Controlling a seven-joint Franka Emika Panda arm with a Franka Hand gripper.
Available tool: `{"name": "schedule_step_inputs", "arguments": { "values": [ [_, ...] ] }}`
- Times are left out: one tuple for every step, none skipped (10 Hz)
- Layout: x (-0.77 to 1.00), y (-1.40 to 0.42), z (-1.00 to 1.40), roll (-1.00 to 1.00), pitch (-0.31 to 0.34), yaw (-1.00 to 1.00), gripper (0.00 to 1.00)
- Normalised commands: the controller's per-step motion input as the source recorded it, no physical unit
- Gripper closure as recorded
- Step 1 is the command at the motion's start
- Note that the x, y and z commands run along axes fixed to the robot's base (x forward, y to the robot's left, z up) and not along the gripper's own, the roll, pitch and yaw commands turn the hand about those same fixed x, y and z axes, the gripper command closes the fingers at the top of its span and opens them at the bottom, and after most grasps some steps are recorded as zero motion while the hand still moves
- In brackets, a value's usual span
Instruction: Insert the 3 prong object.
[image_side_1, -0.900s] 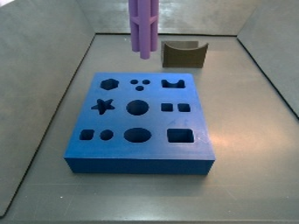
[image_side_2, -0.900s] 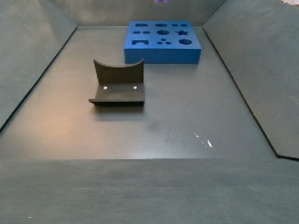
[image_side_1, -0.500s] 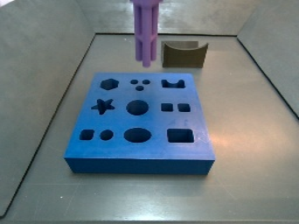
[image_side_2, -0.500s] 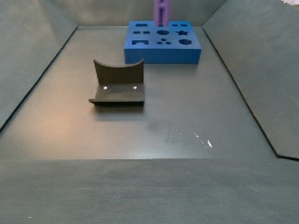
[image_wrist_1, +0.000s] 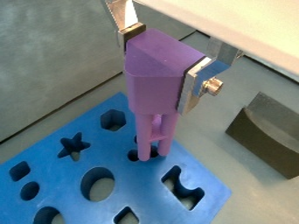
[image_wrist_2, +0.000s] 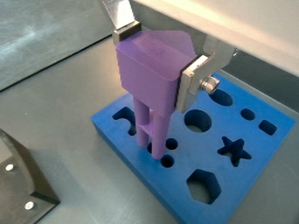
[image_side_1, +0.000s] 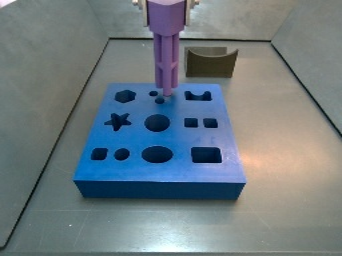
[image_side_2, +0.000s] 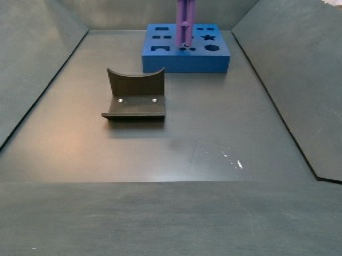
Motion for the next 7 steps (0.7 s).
{"name": "schedule_step_inputs", "arguments": {
  "values": [
    [-0.08,-0.15,-0.11,0.03,0.0,0.0,1.0],
    [-0.14,-0.14,-0.13,0.02,0.0,-0.19,1.0],
    [-0.05,-0.14,-0.16,0.01,0.0,-0.2,1.0],
    [0.0,-0.05,-0.2,0.0,0.0,-0.1,1.0],
    [0.0,0.0,-0.23,0.0,0.0,0.0,1.0],
    [0.04,0.0,-0.27,0.0,0.0,0.0,1.0],
    [0.05,0.0,-0.29,0.0,0.0,0.0,1.0]
  ]
}}
